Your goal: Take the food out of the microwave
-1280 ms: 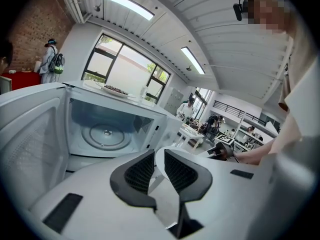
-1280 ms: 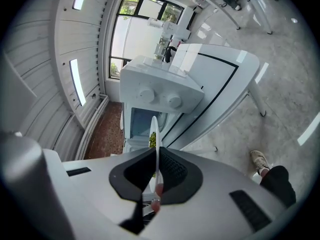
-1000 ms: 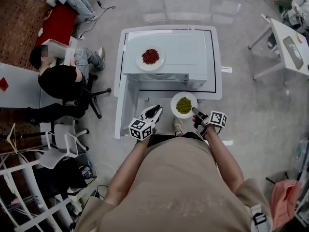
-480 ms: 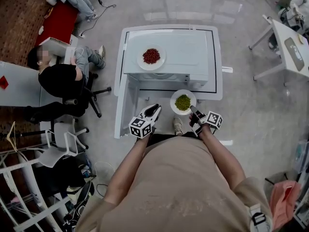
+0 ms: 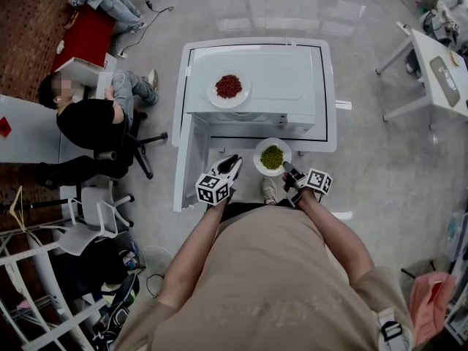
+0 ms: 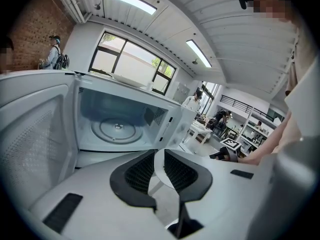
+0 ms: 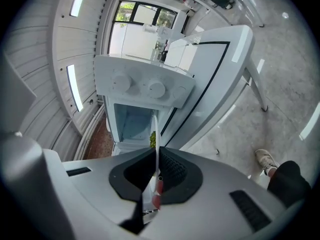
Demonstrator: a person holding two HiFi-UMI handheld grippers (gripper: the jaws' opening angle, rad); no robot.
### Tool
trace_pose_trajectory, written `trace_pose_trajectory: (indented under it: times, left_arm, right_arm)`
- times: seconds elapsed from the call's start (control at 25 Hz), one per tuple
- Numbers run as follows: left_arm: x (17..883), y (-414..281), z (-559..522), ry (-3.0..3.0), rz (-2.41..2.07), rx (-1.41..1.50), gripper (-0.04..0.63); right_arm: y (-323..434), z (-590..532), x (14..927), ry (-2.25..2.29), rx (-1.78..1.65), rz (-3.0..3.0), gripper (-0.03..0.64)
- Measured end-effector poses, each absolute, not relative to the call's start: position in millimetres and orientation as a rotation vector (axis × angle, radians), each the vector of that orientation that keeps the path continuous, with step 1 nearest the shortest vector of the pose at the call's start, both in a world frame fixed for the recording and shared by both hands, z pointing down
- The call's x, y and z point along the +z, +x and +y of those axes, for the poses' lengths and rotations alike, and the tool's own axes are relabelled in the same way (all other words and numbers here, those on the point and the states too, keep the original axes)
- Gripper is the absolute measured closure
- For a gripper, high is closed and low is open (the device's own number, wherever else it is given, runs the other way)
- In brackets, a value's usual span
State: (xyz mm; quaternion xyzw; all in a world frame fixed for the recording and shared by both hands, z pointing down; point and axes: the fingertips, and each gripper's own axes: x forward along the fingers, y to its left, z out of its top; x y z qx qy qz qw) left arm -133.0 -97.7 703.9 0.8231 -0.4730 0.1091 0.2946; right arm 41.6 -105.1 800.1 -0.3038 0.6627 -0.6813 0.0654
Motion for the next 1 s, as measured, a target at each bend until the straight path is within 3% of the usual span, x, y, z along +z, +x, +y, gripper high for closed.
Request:
trace_pose_trajectory:
  times: [1.0]
  left_arm:
    - [681, -152, -106, 2.192, -1.282, 0.231, 0.543]
  right_arm:
    - [26, -114, 777, -0.837, -2.055, 1.979, 0.600]
